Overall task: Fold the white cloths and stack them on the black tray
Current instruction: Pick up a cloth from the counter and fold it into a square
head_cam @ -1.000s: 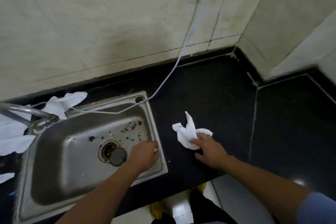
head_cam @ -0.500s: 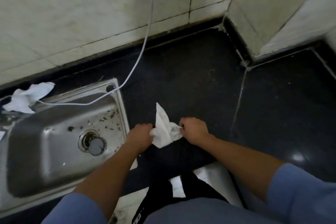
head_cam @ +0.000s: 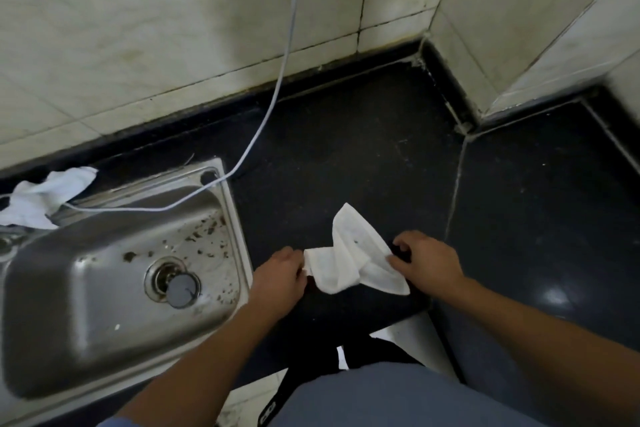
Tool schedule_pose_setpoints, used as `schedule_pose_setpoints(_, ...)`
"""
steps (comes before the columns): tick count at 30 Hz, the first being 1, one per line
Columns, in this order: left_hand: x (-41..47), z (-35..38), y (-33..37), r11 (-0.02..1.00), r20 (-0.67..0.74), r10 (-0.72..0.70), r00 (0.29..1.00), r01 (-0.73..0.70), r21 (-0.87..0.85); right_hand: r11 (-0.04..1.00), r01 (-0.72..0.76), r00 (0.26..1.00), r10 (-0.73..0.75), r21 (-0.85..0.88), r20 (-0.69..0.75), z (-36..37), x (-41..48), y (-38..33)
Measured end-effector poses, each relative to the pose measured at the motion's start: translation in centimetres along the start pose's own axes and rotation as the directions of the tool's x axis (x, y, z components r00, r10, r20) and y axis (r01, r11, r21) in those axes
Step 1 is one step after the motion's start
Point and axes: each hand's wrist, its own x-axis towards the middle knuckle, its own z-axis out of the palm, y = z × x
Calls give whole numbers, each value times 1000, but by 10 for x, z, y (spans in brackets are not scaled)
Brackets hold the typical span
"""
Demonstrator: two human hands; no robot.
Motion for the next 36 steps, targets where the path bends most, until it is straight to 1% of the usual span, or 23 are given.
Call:
schedule_pose_setpoints(2, -6, 12, 9, 967, 83, 231, 969, -238, 88, 998, -18, 998, 22, 66, -57, -4, 14, -14)
schedule_pose_setpoints(4, -5, 24, 19, 940, 225, 277, 934, -312, 138, 996, -49, 999, 50, 77, 0, -1, 28, -26)
schedule_pose_setpoints(6, 2, 31, 26, 955, 230, 229, 946, -264, 135, 996, -86, 992, 82, 28, 100, 6, 39, -35)
schedule_pose_setpoints(8, 11, 34, 28, 980, 190, 174, 966, -189, 62, 992, -121, 984, 115, 33, 136, 12, 42, -40)
schedule_pose_setpoints(10, 19, 29, 25, 979, 183, 42, 982, -4, -204, 980, -152, 980, 133, 126, 147, 11, 40, -42)
schedule_pose_setpoints(11, 23, 23, 22, 914, 193, -60, 979, 132, -383, 968, -167, 979, 140, 188, 148, 8, 39, -40)
schedule_pose_setpoints(13, 32, 8, 13, 651, 256, -283, 924, 382, -656, 938, -189, 980, 163, 289, 112, 0, 36, -34)
schedule_pose_setpoints(14, 36, 1, 8, 499, 301, -380, 874, 468, -729, 931, -190, 982, 173, 313, 80, -3, 35, -29)
schedule_pose_setpoints(15, 40, -3, 1, 388, 337, -449, 828, 520, -761, 931, -182, 983, 176, 317, 48, -7, 34, -25)
schedule_pose_setpoints(16, 42, -8, -4, 323, 350, -500, 792, 546, -773, 937, -170, 985, 172, 304, 21, -9, 33, -21)
schedule_pose_setpoints(17, 43, -9, -9, 321, 332, -540, 773, 554, -768, 948, -158, 986, 165, 275, -3, -10, 32, -18)
schedule_pose_setpoints(18, 42, -9, -12, 378, 283, -574, 768, 556, -740, 961, -142, 988, 153, 237, -29, -11, 31, -17)
schedule_pose_setpoints(20, 36, -7, -14, 616, 82, -585, 807, 507, -603, 984, -70, 992, 86, 166, -92, -8, 25, -18)
schedule_pose_setpoints(21, 29, -6, -11, 742, -32, -523, 852, 436, -509, 992, -6, 993, 21, 124, -116, -3, 20, -19)
schedule_pose_setpoints(22, 22, -2, -8, 847, -107, -408, 907, 333, -414, 995, 63, 992, -54, 79, -112, 2, 15, -22)
schedule_pose_setpoints(23, 15, 3, -5, 926, -128, -256, 958, 205, -316, 992, 118, 991, -116, 38, -61, 9, 8, -25)
schedule_pose_setpoints(24, 9, 9, -1, 975, -92, -93, 991, 72, -212, 987, 161, 987, -161, -5, 20, 17, 1, -27)
schedule_pose_setpoints(26, -2, 26, 3, 988, 66, 155, 986, -154, -22, 969, 228, 967, -215, -92, 138, 30, -10, -29)
schedule_pose_setpoints(28, -7, 34, 4, 958, 185, 230, 955, -256, 131, 939, 298, 954, -290, -169, 70, 35, -19, -32)
schedule_pose_setpoints(30, -7, 34, 5, 927, 233, 221, 947, -278, 251, 914, 341, 938, -347, -219, 10, 39, -26, -30)
schedule_pose_setpoints(32, -6, 32, 4, 920, 238, 196, 951, -263, 292, 876, 370, 927, -372, -309, 54, 44, -32, -27)
schedule_pose_setpoints(34, -5, 28, 3, 936, 274, 152, 950, -227, 267, 856, 361, 932, -344, -370, 114, 49, -35, -24)
schedule_pose_setpoints(36, -4, 24, 3, 980, 332, 89, 939, -142, 140, 865, 330, 944, -299, -379, 141, 50, -32, -21)
